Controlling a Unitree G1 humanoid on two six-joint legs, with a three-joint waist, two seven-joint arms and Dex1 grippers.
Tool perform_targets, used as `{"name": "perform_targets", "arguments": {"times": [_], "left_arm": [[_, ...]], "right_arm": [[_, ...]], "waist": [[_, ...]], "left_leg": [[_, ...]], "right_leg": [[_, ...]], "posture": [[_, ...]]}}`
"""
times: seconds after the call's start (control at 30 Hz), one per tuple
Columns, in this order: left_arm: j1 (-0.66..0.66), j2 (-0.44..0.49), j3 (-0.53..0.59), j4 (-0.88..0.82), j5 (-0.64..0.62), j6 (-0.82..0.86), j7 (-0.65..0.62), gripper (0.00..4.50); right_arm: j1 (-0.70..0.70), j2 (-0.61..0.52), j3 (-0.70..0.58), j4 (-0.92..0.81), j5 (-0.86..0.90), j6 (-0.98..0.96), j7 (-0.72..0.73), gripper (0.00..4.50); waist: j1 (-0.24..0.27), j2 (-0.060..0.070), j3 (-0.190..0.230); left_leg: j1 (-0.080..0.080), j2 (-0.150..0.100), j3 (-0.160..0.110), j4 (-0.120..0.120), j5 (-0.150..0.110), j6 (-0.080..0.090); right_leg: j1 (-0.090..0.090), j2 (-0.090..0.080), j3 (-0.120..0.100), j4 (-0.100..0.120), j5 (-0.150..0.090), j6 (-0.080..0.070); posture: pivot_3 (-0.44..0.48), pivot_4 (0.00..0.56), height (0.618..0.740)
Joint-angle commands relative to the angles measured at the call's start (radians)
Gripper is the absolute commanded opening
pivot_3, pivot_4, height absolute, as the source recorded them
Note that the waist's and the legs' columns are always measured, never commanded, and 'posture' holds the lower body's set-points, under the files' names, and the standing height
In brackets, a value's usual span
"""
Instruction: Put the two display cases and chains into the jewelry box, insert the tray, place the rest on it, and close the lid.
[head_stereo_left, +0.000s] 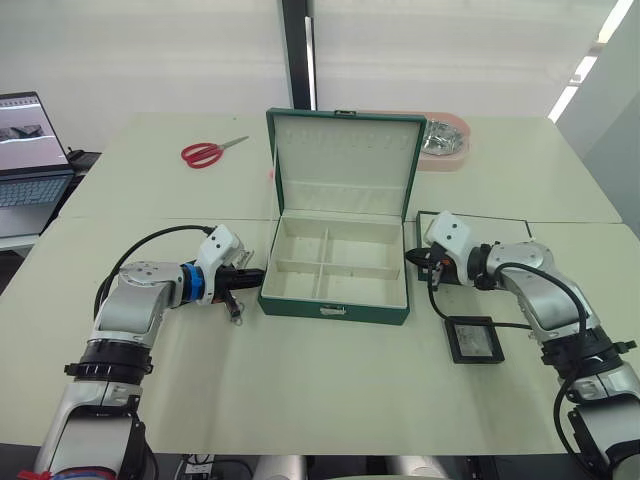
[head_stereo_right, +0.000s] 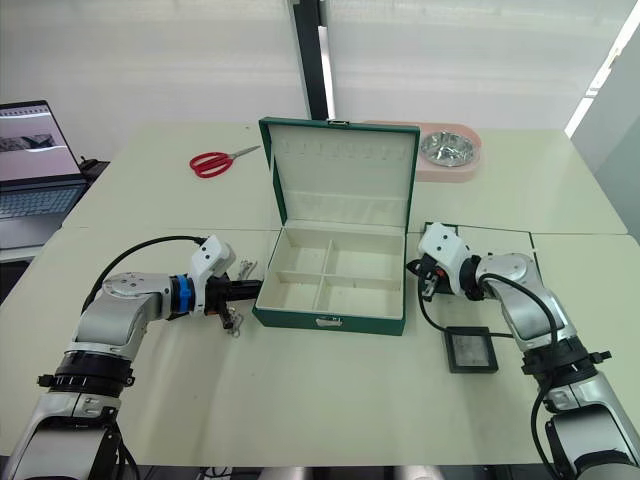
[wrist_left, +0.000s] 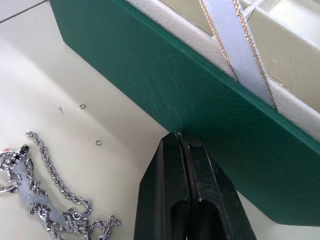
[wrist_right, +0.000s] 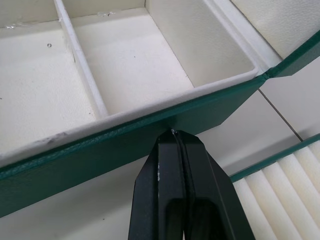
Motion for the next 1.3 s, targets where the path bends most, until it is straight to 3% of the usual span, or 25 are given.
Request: {"name": "perform_targets", "arguments": {"times": [0.03,0.83,1.1,1.3], "left_arm": [[0.003,-0.01,-0.013,-0.051,-0.029,-0.005,-0.018,0.0],[0.01,0.005,0.02,-0.053,-0.028,-0.002,0.001,0.0],[0.0,0.165,0.164,0.067,-0.066,-0.071,-0.019,0.0],[0.087,0.307,0.287,0.175,-0.08,-0.231,-0.06,0.0]], "right_arm": [[-0.02,0.023,0.016,-0.018,0.009,-0.026,0.023,0.01],[-0.017,0.034,-0.023,-0.029,0.0,-0.011,0.015,0.01],[0.122,-0.097,-0.195,-0.203,0.074,-0.014,0.025,0.01],[0.348,-0.231,-0.434,-0.375,0.147,-0.056,0.073,0.01]], "waist": [[0.0,0.0,0.0],[-0.002,0.0,0.0],[0.002,0.0,0.0],[0.003,0.001,0.001]], "left_leg": [[0.0,0.0,0.0,0.0,0.0,0.0],[0.0,0.0,0.0,0.0,0.0,0.0],[-0.001,0.0,-0.001,-0.001,-0.002,0.003],[-0.001,0.0,0.0,-0.002,-0.003,0.004]], "right_leg": [[0.0,0.0,0.0,0.0,0.0,0.0],[0.0,0.0,0.0,0.0,0.0,0.0],[-0.002,0.0,0.0,-0.001,0.0,0.0],[-0.001,-0.001,0.0,-0.003,0.0,0.0]], "posture": [[0.0,0.15,0.74],[0.0,0.15,0.74],[0.0,0.15,0.74],[0.0,0.15,0.74]]}}
